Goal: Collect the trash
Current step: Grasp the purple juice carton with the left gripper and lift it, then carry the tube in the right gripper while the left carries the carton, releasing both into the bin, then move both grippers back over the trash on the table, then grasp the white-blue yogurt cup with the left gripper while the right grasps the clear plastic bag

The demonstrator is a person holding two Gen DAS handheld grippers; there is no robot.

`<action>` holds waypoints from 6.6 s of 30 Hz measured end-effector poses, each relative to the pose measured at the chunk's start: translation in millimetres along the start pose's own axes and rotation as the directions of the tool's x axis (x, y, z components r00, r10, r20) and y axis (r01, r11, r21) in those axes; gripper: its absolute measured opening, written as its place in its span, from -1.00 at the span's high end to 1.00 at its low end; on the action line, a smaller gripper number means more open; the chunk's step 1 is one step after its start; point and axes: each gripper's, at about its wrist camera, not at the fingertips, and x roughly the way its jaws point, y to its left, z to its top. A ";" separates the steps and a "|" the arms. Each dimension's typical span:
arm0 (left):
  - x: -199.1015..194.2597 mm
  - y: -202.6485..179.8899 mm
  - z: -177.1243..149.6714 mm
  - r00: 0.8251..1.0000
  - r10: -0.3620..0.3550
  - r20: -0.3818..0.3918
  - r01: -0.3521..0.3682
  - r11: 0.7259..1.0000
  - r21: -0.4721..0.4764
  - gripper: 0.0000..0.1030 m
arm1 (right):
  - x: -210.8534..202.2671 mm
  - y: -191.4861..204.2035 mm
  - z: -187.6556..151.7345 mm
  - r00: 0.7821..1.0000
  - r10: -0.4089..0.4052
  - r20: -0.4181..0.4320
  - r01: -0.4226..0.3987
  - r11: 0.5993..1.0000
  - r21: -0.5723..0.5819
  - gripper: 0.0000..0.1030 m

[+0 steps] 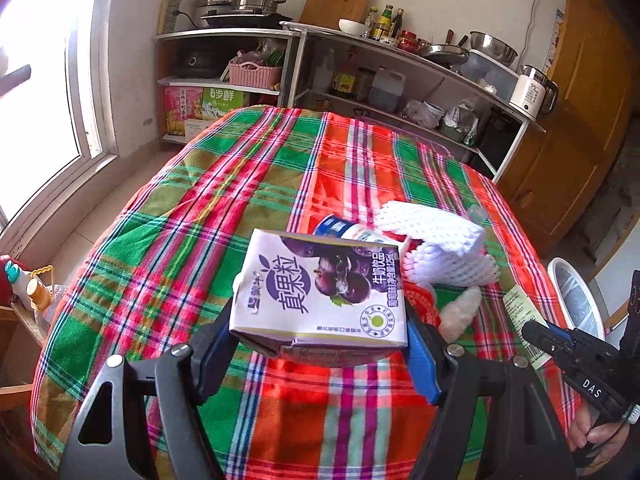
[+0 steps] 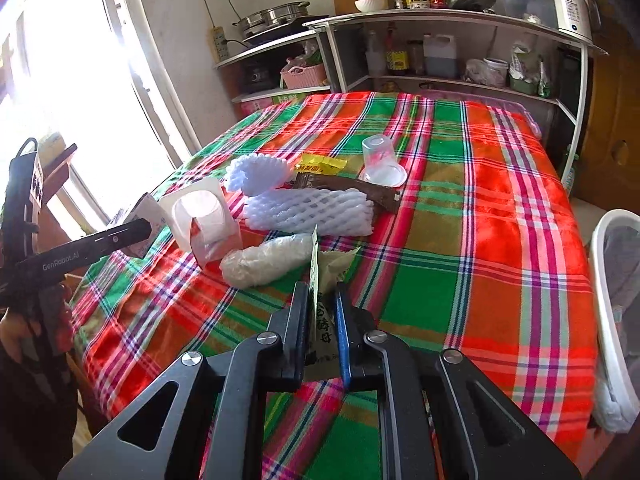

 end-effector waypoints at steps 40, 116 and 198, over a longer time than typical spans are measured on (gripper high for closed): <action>10.1 -266.8 -1.8 0.907 -0.404 -0.120 0.420 0.842 0.339 -0.47 | -158.6 -159.2 -27.8 0.935 -0.286 0.209 0.215 0.927 0.308 0.74; -11.3 -117.6 -4.4 0.987 -0.145 0.071 0.131 0.975 0.177 -0.53 | -89.7 -73.0 -11.8 0.981 -0.143 0.130 0.121 0.978 0.169 0.26; 66.1 -40.3 17.7 0.953 -0.175 -0.246 0.284 0.799 0.530 -0.64 | 34.9 -6.1 10.7 0.998 0.046 -0.049 -0.038 0.989 0.143 0.54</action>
